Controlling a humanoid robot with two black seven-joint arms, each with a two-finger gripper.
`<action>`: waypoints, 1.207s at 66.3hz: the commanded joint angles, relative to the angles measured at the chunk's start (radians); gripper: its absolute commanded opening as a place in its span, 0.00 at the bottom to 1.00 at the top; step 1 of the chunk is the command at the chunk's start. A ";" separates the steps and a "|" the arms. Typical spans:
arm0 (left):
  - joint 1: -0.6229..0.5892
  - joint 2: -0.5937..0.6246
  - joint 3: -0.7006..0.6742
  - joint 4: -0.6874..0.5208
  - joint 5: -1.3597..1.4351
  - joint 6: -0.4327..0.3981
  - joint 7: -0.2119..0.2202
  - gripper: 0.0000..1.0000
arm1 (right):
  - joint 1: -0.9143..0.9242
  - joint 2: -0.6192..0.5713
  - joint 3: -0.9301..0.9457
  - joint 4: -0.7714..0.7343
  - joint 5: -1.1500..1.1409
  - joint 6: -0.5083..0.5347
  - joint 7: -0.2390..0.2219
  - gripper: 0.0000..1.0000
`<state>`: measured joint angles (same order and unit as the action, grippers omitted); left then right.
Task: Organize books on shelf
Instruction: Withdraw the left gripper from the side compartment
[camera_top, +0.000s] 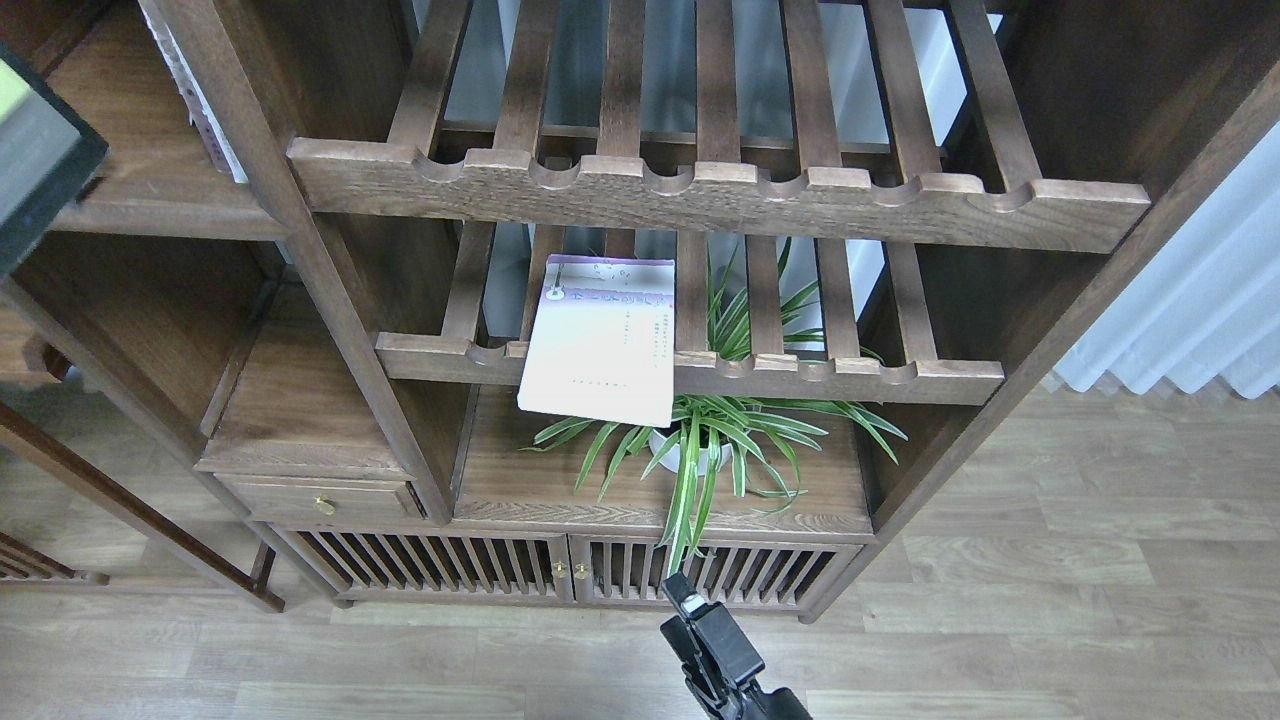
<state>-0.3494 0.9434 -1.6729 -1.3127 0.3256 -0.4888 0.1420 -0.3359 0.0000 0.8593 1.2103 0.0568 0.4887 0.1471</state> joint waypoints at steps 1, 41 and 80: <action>-0.106 -0.006 0.058 0.041 0.043 0.000 0.002 0.07 | 0.000 0.000 -0.002 0.000 0.000 0.000 0.000 0.99; -0.485 -0.143 0.286 0.244 0.213 0.000 0.021 0.07 | 0.000 0.000 0.000 0.000 0.001 0.000 0.002 0.99; -0.847 -0.252 0.573 0.506 0.210 0.000 0.073 0.09 | 0.000 0.000 0.006 0.003 0.003 0.000 0.002 0.99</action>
<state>-1.1817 0.6924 -1.1100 -0.8095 0.5403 -0.4888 0.2107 -0.3359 0.0000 0.8634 1.2123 0.0596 0.4886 0.1476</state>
